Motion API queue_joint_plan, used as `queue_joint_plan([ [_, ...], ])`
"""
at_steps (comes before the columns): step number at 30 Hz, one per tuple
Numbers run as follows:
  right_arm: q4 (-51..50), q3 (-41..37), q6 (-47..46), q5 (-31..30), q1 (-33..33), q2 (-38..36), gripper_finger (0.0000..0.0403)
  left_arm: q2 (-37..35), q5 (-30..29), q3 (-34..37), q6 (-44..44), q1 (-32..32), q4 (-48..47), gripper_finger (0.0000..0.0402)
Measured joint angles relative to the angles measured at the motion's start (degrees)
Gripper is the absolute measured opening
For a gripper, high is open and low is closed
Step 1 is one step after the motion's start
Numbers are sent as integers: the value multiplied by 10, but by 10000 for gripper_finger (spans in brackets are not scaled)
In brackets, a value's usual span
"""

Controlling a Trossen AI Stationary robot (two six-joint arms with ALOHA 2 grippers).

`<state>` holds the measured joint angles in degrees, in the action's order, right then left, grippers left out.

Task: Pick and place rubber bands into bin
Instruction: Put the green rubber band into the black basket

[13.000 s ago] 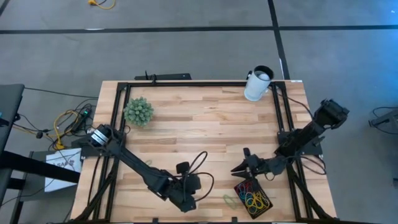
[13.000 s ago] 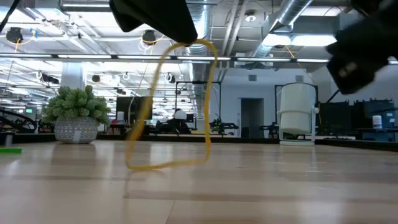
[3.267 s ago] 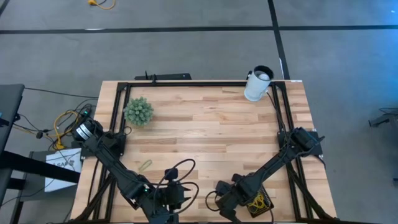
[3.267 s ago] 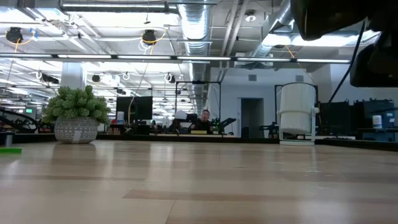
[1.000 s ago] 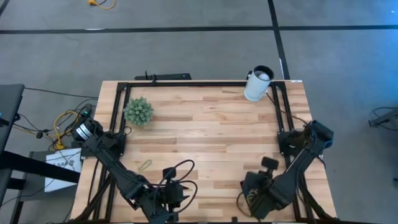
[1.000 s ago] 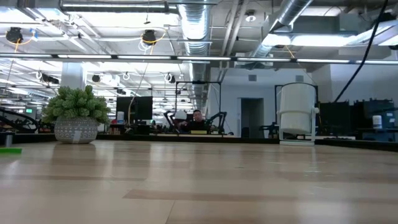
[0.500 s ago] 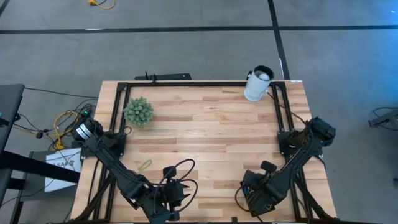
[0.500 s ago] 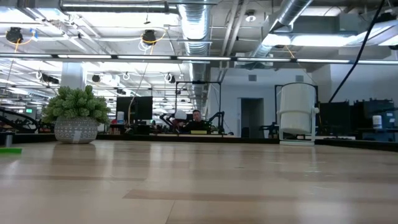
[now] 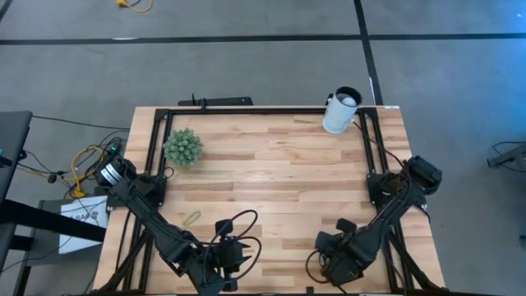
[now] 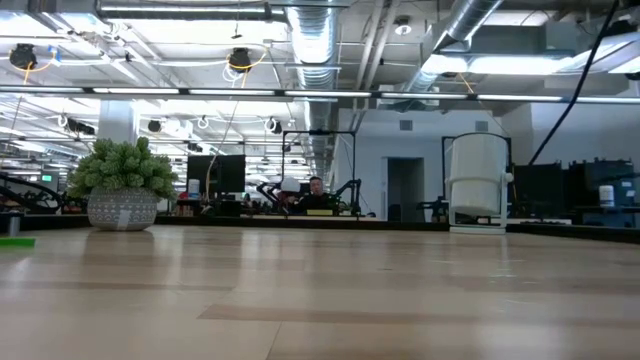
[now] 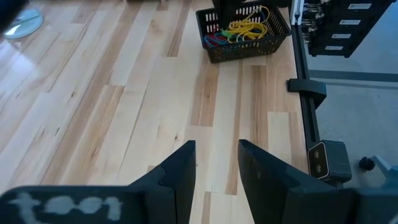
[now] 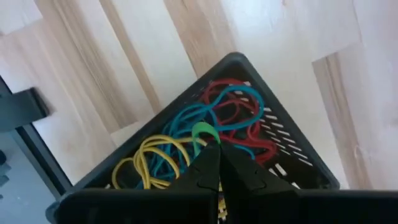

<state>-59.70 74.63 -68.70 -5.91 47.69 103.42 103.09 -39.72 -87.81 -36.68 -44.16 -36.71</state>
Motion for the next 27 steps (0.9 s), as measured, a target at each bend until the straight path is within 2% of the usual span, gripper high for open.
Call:
queue_joint_plan([
  [6, -1, 0, 2, 1, -7, 0, 19, 0, 3, 0, -5, 0, 0, 111],
  [11, -2, 0, 4, 35, -6, 0, 49, 0, 2, 0, -24, 0, -8, 111],
  [17, -3, 0, 48, 54, -9, -2, 66, -6, -1, 1, -76, -1, -86, 111],
  [20, -22, 12, 54, 13, -15, -11, 66, -26, -12, 1, -138, -2, -130, 111],
  [23, -72, 47, 95, -46, -21, -33, 66, -63, -15, 1, -165, -8, -165, 111],
  [27, -143, 102, 158, -157, -27, -93, 66, -135, -40, 1, -172, -24, -229, 106],
])
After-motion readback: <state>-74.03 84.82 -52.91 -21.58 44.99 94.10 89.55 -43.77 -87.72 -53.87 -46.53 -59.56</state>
